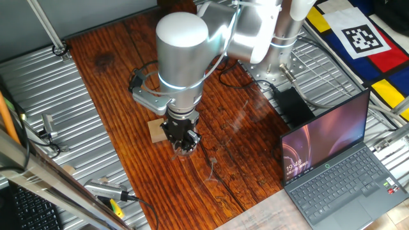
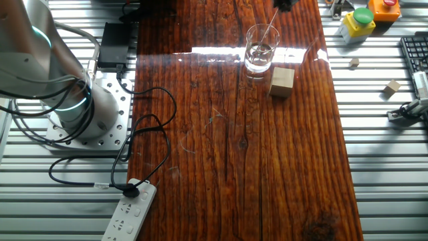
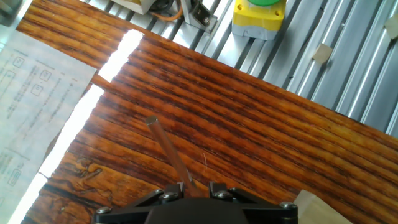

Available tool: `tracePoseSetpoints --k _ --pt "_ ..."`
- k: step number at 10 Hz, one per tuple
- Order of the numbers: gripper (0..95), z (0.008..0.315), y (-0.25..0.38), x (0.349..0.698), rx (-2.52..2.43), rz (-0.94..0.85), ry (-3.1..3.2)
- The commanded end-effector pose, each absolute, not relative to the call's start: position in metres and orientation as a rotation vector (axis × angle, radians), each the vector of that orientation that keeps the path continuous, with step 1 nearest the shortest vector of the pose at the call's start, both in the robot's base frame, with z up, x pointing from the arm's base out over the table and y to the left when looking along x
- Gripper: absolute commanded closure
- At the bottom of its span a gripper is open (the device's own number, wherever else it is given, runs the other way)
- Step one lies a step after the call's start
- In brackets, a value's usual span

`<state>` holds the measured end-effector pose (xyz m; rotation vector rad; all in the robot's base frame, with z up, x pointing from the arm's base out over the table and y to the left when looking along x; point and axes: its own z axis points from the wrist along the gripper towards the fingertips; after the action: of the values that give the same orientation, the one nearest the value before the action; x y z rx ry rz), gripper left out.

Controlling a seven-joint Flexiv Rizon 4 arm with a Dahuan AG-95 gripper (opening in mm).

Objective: Stir the beaker with a glass rod

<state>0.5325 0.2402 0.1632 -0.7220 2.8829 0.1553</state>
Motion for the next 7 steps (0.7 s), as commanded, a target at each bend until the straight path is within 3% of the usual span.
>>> tracePoseSetpoints --k 1,7 --pt "95.0 0.1624 0.2405 0.5337 -0.72 0.154 2.883" --pt "95.0 0.1627 0.2405 0.5337 -0.745 0.135 2.87"
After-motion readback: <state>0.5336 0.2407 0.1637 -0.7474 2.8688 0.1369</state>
